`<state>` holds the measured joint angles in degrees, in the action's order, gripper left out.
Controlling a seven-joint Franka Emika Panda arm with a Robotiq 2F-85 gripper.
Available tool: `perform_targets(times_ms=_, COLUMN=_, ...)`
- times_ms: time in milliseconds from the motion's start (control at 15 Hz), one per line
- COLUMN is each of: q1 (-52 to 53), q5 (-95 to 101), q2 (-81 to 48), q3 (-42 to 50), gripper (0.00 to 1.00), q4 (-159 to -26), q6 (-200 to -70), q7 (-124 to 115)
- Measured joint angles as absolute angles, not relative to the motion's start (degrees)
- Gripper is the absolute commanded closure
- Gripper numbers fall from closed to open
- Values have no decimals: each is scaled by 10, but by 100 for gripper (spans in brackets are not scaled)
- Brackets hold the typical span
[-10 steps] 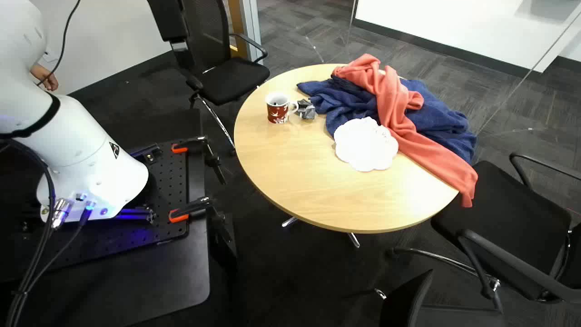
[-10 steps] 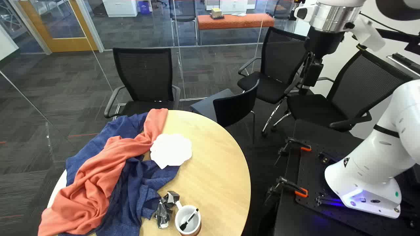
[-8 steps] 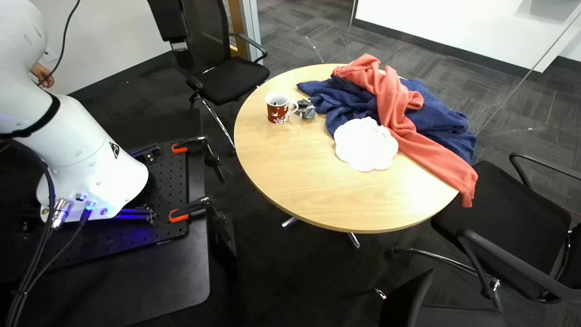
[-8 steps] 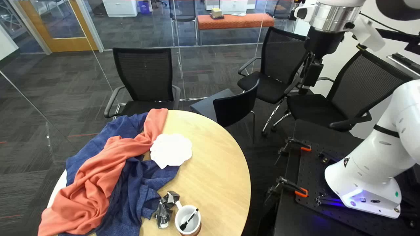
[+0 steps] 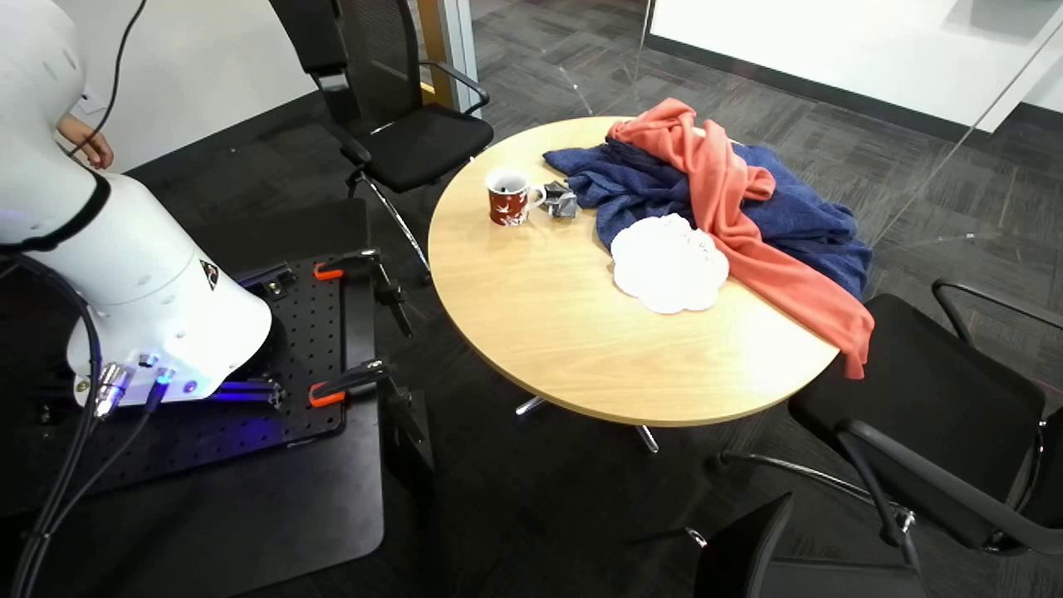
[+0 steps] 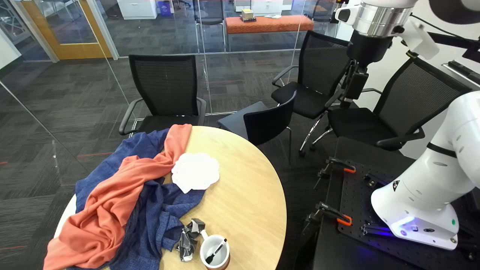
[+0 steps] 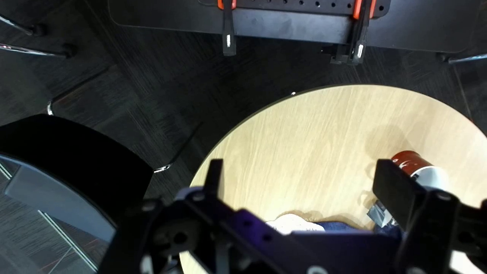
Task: Put the black sharpie on the table
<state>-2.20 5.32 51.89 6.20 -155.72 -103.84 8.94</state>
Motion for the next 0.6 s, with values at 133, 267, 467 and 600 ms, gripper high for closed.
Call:
perform_targets(times_ms=133, q1=-11, q5=51, q2=512, q3=56, gripper=0, q4=-1557, q6=-1054, q7=89)
perform_targets(times_ms=267, q1=7, q5=48, q2=498, q3=43, gripper=0, q4=-1557, q6=-1077, q7=89)
perform_targets(times_ms=467, q1=36, q5=39, q2=463, q3=14, gripper=0, q4=-1557, q6=-1122, q7=87)
perform_targets(times_ms=600, q1=54, q5=31, q2=428, q3=-5, gripper=0, q4=-1555, q6=-1155, q7=86)
